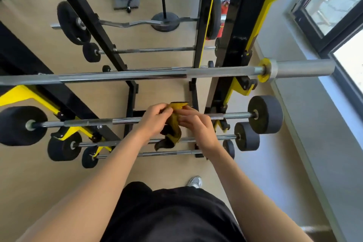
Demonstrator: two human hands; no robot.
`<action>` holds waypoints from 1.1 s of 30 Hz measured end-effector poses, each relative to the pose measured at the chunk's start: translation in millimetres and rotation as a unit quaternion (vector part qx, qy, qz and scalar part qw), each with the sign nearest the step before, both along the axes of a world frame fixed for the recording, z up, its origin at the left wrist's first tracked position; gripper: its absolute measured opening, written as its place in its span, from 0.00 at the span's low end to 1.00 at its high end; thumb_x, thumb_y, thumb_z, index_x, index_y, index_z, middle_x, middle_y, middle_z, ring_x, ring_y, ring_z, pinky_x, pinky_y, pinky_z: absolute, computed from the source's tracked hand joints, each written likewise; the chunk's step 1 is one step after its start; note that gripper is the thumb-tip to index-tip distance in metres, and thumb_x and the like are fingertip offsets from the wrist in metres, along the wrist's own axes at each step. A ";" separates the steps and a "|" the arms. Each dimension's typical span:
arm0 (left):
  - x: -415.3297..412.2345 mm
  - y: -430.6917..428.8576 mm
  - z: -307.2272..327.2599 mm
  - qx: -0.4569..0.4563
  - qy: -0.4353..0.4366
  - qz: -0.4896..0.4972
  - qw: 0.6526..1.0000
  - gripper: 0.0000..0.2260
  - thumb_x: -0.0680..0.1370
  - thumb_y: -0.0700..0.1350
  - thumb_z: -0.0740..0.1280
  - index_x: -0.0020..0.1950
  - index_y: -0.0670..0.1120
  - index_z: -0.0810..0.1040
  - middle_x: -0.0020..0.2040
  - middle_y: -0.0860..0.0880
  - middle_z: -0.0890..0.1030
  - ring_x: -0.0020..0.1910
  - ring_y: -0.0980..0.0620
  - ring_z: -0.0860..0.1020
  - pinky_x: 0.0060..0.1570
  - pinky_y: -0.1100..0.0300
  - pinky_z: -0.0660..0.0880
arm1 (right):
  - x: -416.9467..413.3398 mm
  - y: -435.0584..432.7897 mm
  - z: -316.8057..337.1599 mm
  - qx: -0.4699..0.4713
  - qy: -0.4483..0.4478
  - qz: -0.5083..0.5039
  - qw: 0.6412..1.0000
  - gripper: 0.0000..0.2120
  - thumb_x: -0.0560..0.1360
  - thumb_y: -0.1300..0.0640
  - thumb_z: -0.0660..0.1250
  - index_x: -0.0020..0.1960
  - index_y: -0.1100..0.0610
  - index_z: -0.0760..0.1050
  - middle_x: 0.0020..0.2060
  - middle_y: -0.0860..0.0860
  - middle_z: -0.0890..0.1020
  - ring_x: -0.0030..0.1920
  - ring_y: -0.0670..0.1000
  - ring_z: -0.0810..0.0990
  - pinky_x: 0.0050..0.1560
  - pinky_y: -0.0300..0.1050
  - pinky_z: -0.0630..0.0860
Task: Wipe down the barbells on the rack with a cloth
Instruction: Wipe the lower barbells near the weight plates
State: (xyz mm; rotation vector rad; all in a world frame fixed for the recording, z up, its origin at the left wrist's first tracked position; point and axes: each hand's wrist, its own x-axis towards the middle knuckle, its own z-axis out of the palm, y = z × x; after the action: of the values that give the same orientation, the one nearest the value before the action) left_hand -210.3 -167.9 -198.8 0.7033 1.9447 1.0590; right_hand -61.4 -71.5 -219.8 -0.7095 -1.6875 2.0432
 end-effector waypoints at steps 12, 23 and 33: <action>-35.1 -95.0 -7.5 -0.029 -0.007 -0.053 0.998 0.16 0.84 0.62 0.60 0.65 0.55 0.77 0.60 0.51 0.81 0.61 0.51 0.79 0.63 0.52 0.77 | -7.0 -80.7 -20.5 -0.026 -0.187 -0.021 0.982 0.10 0.79 0.48 0.74 0.53 0.54 0.84 0.44 0.46 0.88 0.49 0.48 0.86 0.50 0.42 0.83; -65.6 -181.6 -42.3 -0.071 -0.077 -0.100 0.989 0.16 0.77 0.47 0.77 0.62 0.48 0.81 0.54 0.45 0.85 0.56 0.49 0.84 0.59 0.50 0.82 | -19.4 -155.9 -29.3 0.073 -0.214 -0.166 0.960 0.12 0.82 0.46 0.69 0.62 0.50 0.76 0.51 0.50 0.82 0.51 0.49 0.82 0.47 0.43 0.84; -93.7 -129.5 -54.6 -0.039 -0.035 0.048 0.997 0.26 0.77 0.40 0.75 0.69 0.52 0.66 0.56 0.45 0.79 0.55 0.47 0.82 0.56 0.51 0.82 | -71.5 -95.5 -65.1 0.316 -0.250 -0.099 0.910 0.21 0.78 0.71 0.59 0.61 0.54 0.84 0.54 0.49 0.82 0.53 0.50 0.80 0.52 0.34 0.75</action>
State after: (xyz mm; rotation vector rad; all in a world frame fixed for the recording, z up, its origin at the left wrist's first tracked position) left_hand -304.0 -297.4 -253.4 0.5276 1.9657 1.0445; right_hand -132.9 -167.0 -284.8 -1.1593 -2.2695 1.1034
